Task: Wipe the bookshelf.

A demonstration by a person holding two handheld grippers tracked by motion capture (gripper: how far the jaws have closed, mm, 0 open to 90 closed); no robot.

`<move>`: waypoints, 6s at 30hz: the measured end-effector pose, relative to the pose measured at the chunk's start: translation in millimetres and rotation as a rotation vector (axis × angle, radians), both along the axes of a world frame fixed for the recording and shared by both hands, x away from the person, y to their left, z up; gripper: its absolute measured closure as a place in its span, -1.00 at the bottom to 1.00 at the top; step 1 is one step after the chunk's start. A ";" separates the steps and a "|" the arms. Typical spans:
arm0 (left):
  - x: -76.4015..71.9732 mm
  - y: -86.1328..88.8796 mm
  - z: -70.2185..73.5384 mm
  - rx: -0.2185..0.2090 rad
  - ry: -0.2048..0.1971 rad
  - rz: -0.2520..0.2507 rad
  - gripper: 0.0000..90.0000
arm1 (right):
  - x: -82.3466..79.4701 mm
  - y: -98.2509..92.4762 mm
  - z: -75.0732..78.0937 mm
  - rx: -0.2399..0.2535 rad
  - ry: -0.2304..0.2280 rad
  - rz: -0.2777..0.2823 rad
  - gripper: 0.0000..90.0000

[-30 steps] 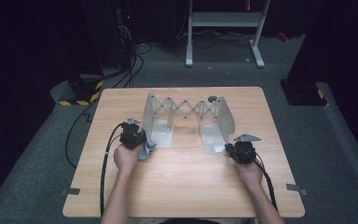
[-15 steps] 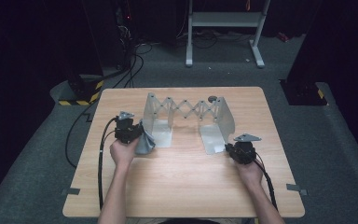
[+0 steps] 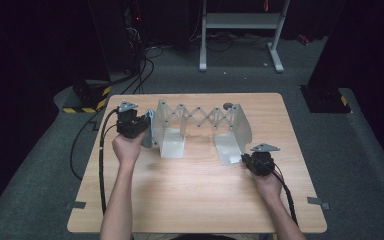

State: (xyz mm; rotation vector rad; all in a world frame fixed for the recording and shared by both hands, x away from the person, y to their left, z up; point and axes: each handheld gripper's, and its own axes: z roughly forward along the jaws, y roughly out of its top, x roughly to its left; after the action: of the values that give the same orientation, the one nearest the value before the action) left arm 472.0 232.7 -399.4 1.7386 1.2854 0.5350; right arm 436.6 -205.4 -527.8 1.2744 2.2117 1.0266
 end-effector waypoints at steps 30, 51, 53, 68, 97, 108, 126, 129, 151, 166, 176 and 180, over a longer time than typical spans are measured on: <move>27.4 -7.3 -105.7 0.034 0.237 0.035 0.76 | 0.0 0.0 0.0 0.002 0.001 0.000 0.84; 10.9 -2.3 -30.1 0.004 0.017 0.006 0.77 | -0.3 0.3 0.1 0.003 0.003 -0.002 0.82; 11.4 -1.0 -22.0 -0.007 0.002 0.003 0.77 | -0.3 0.2 0.0 0.003 0.003 -0.002 0.82; 24.7 -2.0 3.0 -0.006 -0.022 0.003 0.77 | -0.1 0.1 0.0 0.003 0.003 -0.001 0.82; 47.7 -3.6 -100.8 -0.020 0.268 0.030 0.77 | -0.7 2.4 -0.1 0.008 0.006 0.006 0.82; 32.9 1.3 -44.4 -0.060 0.102 0.006 0.77 | -0.7 2.6 -0.1 0.006 0.004 0.006 0.82; 47.3 3.3 7.8 -0.045 -0.026 -0.037 0.75 | -0.9 3.4 0.0 -0.008 -0.005 0.008 0.82; 54.7 5.2 1.5 -0.059 -0.011 -0.040 0.74 | -2.3 4.1 0.0 -0.014 -0.009 0.004 0.82; 55.9 2.5 -68.8 -0.044 0.160 -0.036 0.74 | -7.0 4.8 -0.1 -0.020 -0.014 -0.008 0.83; 18.3 3.3 -88.2 -0.003 0.215 -0.065 0.73 | -7.4 5.4 0.0 -0.026 -0.018 -0.009 0.83; -23.0 9.1 -91.9 0.033 0.225 -0.130 0.68 | -6.4 3.7 0.0 -0.008 -0.005 -0.007 0.83; -34.6 15.2 -89.7 0.064 0.223 -0.115 0.68 | -5.7 3.1 -0.1 -0.005 -0.004 -0.005 0.83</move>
State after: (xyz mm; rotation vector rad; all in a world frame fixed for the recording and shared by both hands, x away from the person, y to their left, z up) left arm 437.4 247.9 -489.1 1.9558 1.3224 0.3259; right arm 430.9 -202.3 -527.9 1.2740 2.2059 1.0207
